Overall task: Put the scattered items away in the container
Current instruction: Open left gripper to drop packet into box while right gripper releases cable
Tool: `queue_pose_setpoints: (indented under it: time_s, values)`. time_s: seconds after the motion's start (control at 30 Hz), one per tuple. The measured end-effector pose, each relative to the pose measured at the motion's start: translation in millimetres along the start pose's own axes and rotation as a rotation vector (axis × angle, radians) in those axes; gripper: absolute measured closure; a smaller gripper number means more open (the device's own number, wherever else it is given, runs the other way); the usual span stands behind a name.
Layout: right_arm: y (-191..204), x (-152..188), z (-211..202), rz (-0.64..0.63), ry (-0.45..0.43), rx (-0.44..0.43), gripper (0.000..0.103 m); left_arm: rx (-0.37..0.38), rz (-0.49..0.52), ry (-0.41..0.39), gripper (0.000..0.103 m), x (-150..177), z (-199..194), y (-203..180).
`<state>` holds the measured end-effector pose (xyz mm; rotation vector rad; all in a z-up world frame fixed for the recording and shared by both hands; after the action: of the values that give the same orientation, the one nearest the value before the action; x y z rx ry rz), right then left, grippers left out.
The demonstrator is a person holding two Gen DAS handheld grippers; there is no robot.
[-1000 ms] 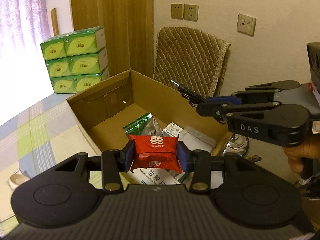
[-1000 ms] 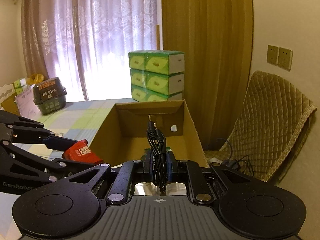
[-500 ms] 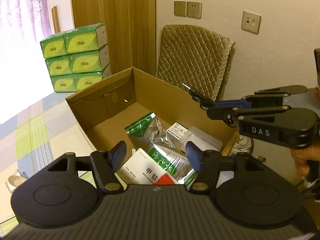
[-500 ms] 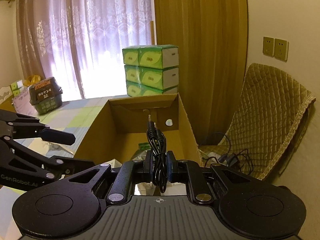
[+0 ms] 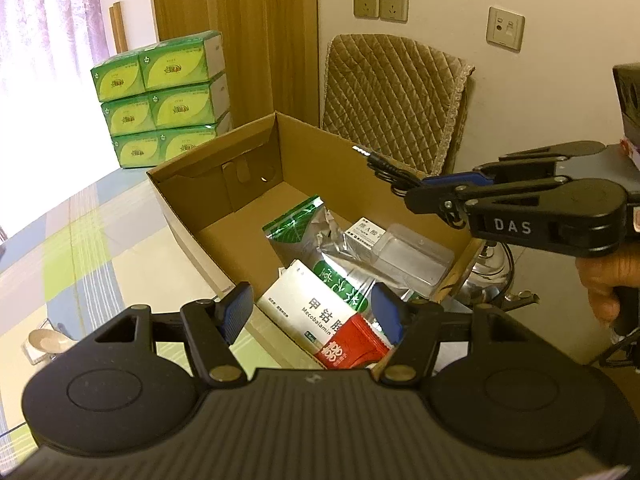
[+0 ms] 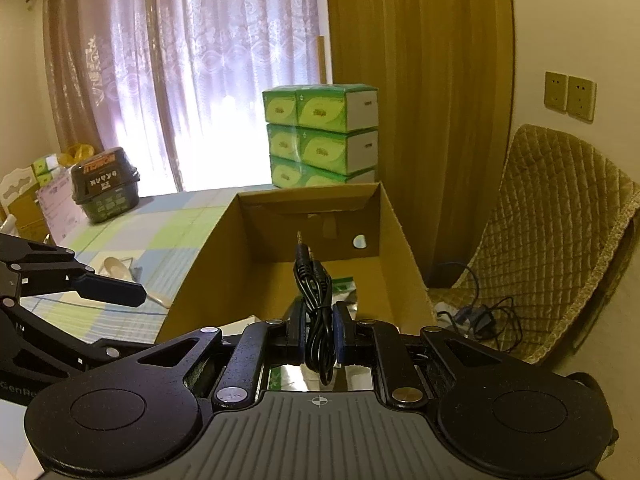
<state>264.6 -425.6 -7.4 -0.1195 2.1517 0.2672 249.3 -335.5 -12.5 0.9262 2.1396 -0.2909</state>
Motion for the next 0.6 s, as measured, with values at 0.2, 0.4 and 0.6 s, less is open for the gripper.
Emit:
queue_pose_setpoints:
  time_s: [0.2, 0.4, 0.6]
  values:
    - [0.9, -1.7, 8.7, 0.01, -0.007, -0.038, 0.087, 0.005, 0.0, 0.006, 0.038, 1.2, 1.1, -1.0]
    - [-10.0, 0.0, 6.2, 0.061, -0.02, -0.026, 0.087, 0.006, -0.006, 0.011, 0.038, 4.1, 0.6, 1.1]
    - [-18.0, 1.1, -4.9, 0.09, -0.037, -0.009, 0.087, -0.002, -0.026, 0.016, 0.036, 11.2, -3.1, 4.5]
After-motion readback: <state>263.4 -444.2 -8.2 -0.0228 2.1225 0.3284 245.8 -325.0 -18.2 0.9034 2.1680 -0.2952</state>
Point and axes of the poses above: each gripper's, at about its wrist camera, not at the fingertips, and z roughly the way its jaws point, y to its left, x to its underside, the point moved 9 cm from there along z, roughly the way its jaws point, and after that the axes turned 4 degrees about z, right-handed, at the moved point
